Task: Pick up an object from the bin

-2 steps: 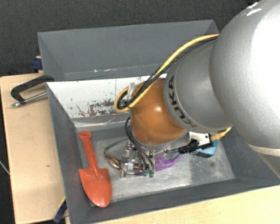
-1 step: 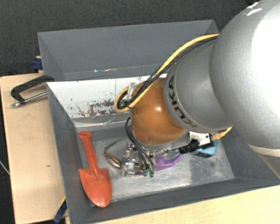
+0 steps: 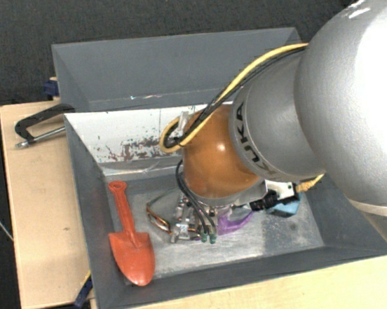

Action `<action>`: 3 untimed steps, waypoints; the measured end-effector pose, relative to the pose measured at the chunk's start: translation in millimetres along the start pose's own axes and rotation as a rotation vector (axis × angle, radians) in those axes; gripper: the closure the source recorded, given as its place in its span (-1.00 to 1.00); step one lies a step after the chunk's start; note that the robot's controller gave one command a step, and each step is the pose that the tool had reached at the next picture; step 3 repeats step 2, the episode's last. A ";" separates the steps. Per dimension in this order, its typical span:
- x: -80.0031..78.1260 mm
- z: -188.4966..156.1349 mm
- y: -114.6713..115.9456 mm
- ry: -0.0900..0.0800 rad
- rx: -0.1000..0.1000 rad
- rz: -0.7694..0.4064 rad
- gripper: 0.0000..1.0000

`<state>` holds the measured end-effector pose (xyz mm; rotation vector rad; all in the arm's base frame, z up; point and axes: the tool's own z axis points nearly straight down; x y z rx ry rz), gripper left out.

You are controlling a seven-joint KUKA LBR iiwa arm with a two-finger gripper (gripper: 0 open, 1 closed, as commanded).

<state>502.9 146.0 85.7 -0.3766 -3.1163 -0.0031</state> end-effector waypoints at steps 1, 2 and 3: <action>0.2 -20.9 -0.6 0.000 0.001 0.001 1.00; -1.2 -38.4 0.1 -0.006 -0.002 0.001 1.00; -1.2 -38.4 0.1 -0.006 -0.002 0.001 1.00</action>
Offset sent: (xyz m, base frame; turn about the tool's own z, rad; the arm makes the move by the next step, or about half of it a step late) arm 0.0001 -0.0001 0.0399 0.0000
